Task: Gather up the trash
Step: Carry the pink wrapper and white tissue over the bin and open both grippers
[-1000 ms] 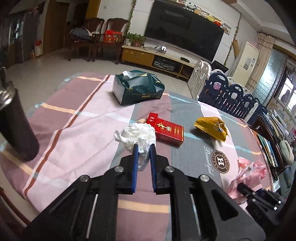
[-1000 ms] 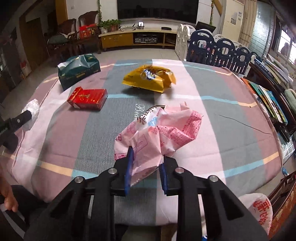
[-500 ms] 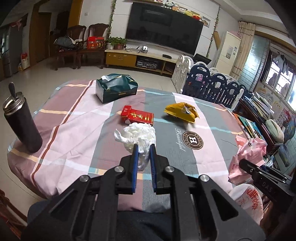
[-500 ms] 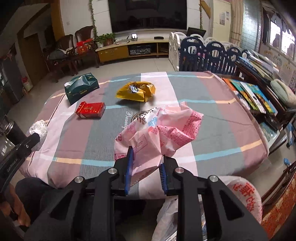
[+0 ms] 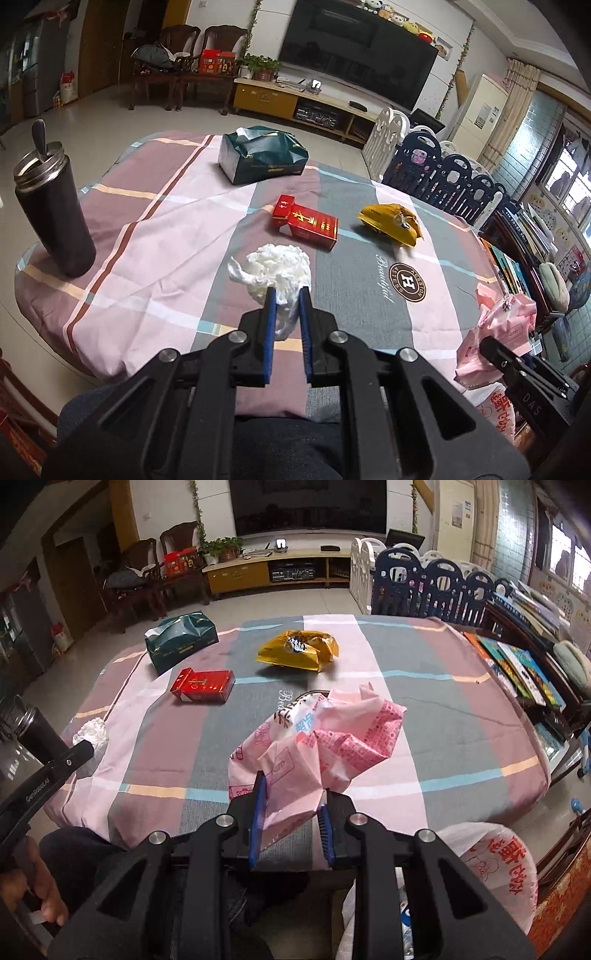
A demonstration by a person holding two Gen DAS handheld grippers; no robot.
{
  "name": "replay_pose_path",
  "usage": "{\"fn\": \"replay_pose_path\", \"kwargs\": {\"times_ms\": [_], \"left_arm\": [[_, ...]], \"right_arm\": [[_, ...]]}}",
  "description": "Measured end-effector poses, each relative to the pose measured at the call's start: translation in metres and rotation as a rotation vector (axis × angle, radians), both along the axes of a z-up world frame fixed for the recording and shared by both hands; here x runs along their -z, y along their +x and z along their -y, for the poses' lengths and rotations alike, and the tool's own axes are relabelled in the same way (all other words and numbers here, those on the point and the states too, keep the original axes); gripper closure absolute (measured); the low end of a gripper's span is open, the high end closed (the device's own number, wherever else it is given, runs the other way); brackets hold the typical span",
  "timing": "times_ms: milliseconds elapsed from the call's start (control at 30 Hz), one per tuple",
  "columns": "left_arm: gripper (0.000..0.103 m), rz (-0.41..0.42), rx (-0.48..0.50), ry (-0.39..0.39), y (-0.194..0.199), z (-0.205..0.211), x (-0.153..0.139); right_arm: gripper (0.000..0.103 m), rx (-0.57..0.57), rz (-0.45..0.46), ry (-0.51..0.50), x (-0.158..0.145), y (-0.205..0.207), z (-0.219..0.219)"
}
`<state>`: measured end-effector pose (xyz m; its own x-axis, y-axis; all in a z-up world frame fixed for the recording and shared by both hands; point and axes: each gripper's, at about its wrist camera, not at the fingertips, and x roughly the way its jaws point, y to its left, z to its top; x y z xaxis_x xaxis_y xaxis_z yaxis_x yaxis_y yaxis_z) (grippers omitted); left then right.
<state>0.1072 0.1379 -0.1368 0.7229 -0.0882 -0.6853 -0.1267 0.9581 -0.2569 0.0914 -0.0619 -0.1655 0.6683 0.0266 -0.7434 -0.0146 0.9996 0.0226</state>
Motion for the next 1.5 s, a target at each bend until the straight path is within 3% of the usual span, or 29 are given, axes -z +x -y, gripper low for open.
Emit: {"fn": "replay_pose_path", "kwargs": {"times_ms": [467,633,700,800,900,1000,1067,1200,1267,1367,1433,1500], "left_arm": [[0.090,0.049,0.234,0.060,-0.017,0.078,-0.026],[0.090,0.046,0.436,0.048,-0.035,0.139,-0.025],[0.090,0.024,0.551,0.026,-0.043,0.165,-0.020],[0.090,-0.045,0.749,-0.089,-0.054,0.196,-0.009],[0.090,-0.073,0.815,-0.076,-0.061,0.217,-0.001],[0.090,-0.141,0.883,-0.124,-0.069,0.234,0.014],[0.090,-0.184,0.932,-0.100,-0.079,0.254,0.026],[0.089,-0.218,0.983,0.025,-0.099,0.280,0.049],[0.087,-0.218,0.992,0.087,-0.106,0.288,0.055],[0.071,-0.208,0.996,0.120,-0.110,0.290,0.058],[0.054,-0.181,0.981,0.132,-0.110,0.285,0.051],[0.050,-0.152,0.964,0.150,-0.111,0.282,0.046]], "right_arm": [[0.077,0.123,0.002,-0.018,-0.026,-0.040,0.083],[0.077,0.153,-0.021,-0.115,-0.026,-0.071,0.113],[0.077,0.178,-0.039,-0.104,-0.026,-0.084,0.129],[0.077,0.227,-0.039,-0.076,-0.029,-0.107,0.154],[0.077,0.259,-0.017,-0.100,-0.035,-0.129,0.172],[0.077,0.278,-0.016,-0.079,-0.035,-0.147,0.192],[0.077,0.284,-0.020,-0.045,-0.033,-0.155,0.202],[0.077,0.293,-0.039,-0.006,-0.022,-0.162,0.212],[0.077,0.297,-0.061,0.010,-0.014,-0.162,0.214],[0.077,0.309,-0.090,0.040,-0.005,-0.159,0.217],[0.077,0.315,-0.109,0.061,0.001,-0.158,0.218],[0.076,0.317,-0.127,0.070,0.006,-0.157,0.218]]}}
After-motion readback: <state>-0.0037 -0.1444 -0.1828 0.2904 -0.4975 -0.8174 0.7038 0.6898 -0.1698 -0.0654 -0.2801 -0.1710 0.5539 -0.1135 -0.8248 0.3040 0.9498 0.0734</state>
